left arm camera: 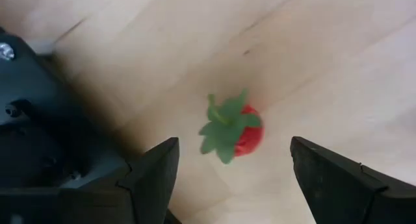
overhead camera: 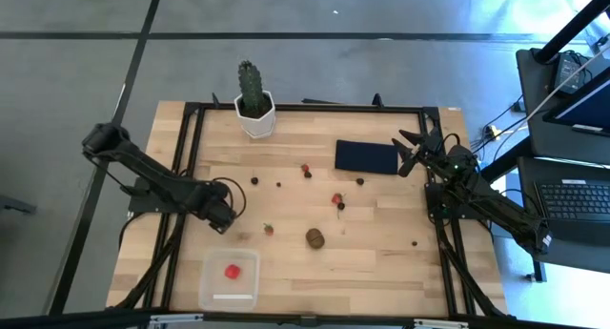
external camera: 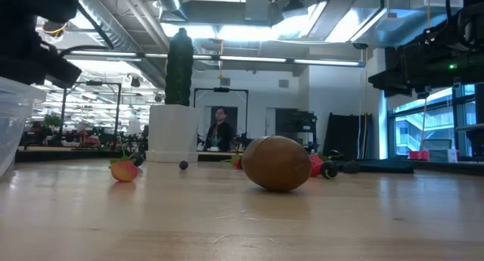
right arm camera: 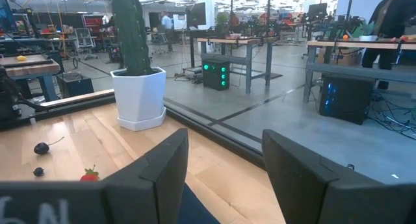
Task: Pick and placing Produce into tupperware
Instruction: Put the strawberry in the transparent bin
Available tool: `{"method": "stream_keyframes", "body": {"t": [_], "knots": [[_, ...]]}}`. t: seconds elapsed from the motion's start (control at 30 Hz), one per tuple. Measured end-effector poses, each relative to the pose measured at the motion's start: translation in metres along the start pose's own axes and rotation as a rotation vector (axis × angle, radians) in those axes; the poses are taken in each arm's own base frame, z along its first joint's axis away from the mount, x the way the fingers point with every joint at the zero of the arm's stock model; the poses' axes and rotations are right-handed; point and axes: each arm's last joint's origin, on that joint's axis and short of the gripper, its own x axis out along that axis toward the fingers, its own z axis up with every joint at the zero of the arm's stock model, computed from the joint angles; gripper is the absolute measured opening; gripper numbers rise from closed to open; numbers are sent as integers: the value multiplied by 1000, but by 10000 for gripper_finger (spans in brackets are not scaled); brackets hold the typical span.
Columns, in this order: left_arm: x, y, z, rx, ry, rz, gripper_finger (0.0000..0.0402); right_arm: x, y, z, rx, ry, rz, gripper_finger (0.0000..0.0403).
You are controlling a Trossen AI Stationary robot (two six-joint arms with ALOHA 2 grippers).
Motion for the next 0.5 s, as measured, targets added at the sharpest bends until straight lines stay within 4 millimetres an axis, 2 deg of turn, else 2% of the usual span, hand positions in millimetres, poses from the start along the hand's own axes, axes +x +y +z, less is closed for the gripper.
{"method": "stream_keyframes", "body": {"t": [0.33,0.5], "knots": [[20,13,3,-38,52,-34,284,0,0,0,-4,0,0,198],[23,15,3,-39,45,-24,284,0,0,0,-27,-1,0,198]]}}
